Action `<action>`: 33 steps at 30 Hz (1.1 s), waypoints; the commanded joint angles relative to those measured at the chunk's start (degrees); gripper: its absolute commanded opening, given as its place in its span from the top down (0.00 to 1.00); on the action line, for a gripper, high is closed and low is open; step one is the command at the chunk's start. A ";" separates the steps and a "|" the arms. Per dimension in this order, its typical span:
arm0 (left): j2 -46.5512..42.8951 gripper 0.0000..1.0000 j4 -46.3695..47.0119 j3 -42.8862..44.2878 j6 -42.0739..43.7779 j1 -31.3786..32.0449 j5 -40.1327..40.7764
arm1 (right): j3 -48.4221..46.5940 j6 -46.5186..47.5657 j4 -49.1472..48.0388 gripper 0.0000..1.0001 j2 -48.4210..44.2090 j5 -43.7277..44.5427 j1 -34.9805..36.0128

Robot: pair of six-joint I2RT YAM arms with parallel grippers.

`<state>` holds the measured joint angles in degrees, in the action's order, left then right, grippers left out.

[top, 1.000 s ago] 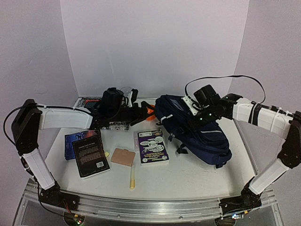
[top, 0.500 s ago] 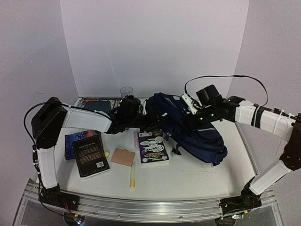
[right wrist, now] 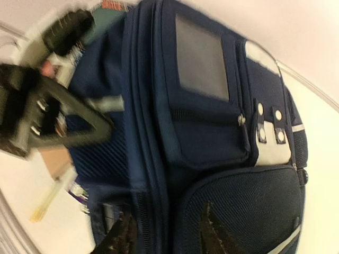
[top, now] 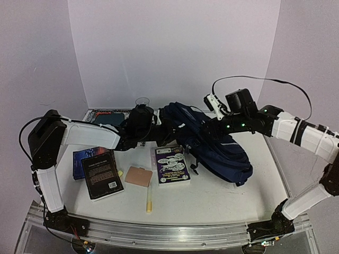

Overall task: Pack the student bag
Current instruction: Pass from the right arm to the left, then pick up the largest pocket of the bag from the center of the board.

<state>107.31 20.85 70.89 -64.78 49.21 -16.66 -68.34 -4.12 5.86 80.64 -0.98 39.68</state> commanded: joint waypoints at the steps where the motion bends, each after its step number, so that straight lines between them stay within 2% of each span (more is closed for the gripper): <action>1: -7.35 1.00 6.39 -0.56 -6.51 0.34 5.60 | -5.54 -7.52 0.74 0.47 -5.22 6.01 2.64; 3: -8.62 1.00 6.32 -1.29 -7.82 0.36 7.25 | -6.19 -10.77 2.96 0.44 -6.65 8.03 3.49; 9: -11.82 1.00 6.26 -3.08 -10.58 0.36 12.16 | -4.49 -18.88 4.04 0.45 -10.16 4.78 7.59; 20: -11.75 1.00 6.22 -2.60 -14.29 0.49 13.18 | -0.52 -26.80 -1.35 0.48 -4.82 4.91 19.86; 26: -11.62 1.00 6.18 -2.60 -14.90 0.63 12.77 | 3.66 -30.47 -5.98 0.58 -0.63 12.40 20.46; 33: -12.10 1.00 6.22 -2.74 -15.28 0.70 12.81 | 4.08 -33.99 -11.57 0.61 5.09 16.18 20.45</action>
<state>99.74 19.07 66.59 -78.98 49.95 -5.76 -64.31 -34.92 -0.43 83.79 10.97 60.13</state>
